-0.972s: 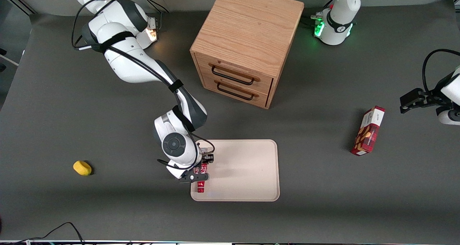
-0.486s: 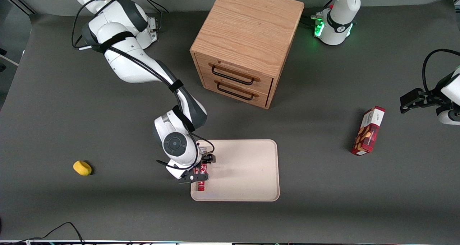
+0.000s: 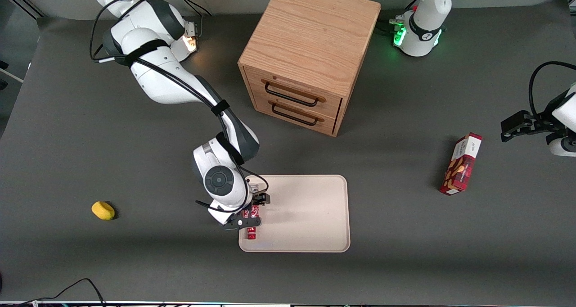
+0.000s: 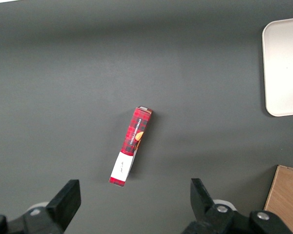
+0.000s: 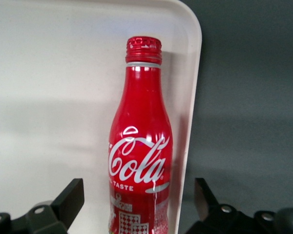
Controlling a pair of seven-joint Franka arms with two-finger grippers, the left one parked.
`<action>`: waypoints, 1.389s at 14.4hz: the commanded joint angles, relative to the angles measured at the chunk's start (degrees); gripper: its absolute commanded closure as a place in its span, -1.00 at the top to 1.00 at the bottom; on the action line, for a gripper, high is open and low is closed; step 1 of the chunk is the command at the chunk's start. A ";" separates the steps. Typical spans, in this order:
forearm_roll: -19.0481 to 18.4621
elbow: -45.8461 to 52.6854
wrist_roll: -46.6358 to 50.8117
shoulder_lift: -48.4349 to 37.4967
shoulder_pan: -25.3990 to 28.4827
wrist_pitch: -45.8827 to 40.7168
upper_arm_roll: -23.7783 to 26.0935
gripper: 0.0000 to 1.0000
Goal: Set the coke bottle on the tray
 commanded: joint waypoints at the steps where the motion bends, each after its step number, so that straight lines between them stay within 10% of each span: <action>1: -0.76 0.74 -0.26 -0.67 0.06 -0.64 -0.37 1.00; 20: 9.79 -43.80 -12.19 -61.29 -14.88 -23.85 -4.57 1.00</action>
